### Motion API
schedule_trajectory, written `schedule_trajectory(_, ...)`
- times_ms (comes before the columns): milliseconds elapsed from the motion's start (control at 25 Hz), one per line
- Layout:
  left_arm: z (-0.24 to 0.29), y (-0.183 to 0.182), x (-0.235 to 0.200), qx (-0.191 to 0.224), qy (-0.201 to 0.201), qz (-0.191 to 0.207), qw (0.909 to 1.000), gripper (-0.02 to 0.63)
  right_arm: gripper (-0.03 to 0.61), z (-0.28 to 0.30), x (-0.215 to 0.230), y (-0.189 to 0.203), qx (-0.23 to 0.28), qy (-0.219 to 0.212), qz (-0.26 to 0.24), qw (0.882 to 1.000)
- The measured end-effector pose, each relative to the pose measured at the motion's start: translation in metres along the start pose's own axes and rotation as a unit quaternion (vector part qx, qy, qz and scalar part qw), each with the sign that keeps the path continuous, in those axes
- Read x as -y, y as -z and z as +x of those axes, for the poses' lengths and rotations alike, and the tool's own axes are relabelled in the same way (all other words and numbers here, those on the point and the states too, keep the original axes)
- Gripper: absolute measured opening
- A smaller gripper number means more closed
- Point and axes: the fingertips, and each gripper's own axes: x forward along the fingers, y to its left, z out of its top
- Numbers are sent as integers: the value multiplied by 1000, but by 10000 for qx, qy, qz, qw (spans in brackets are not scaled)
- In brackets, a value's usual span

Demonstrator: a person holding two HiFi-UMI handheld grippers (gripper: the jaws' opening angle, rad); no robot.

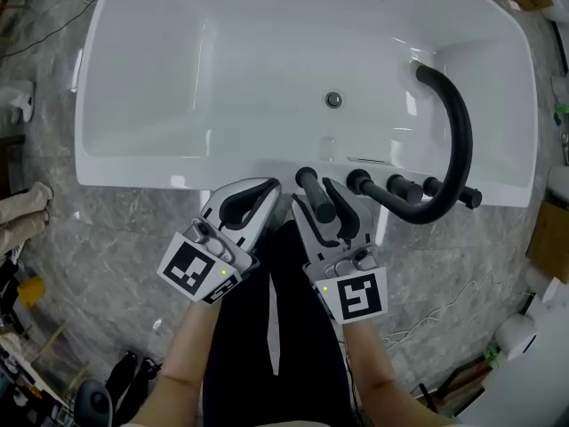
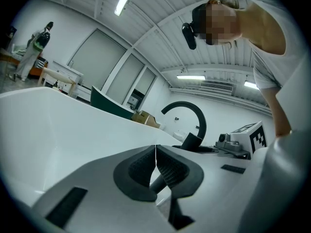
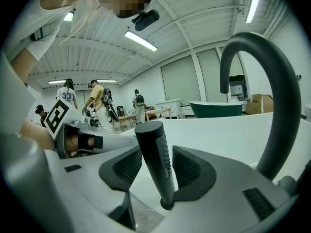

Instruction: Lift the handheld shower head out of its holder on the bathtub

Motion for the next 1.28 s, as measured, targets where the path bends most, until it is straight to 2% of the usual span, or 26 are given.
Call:
schedule_trajectory(320, -1, 9, -7, -14, -99, -14, 9999, 11, 193, 12, 4, 16, -129, 188, -189, 9996)
schedule_trajectory(400, -2, 10, -6, -28, -90, -19, 10000, 11, 151, 13, 7, 19, -208, 336, -280, 9988)
schedule_trajectory(480, -3, 11, -5, -37, -74, -25, 10000, 11, 137, 13, 9, 19, -240, 415, -378, 9981)
schedule_trajectory(720, -6, 6, -2, -42, -27, -1, 10000, 11, 132, 11, 4, 15, -158, 467, -630, 9968)
schedule_trajectory(1280, -13, -13, 14, 8, 111, 68, 9999, 11, 132, -6, -1, -12, -11, 485, -671, 9966)
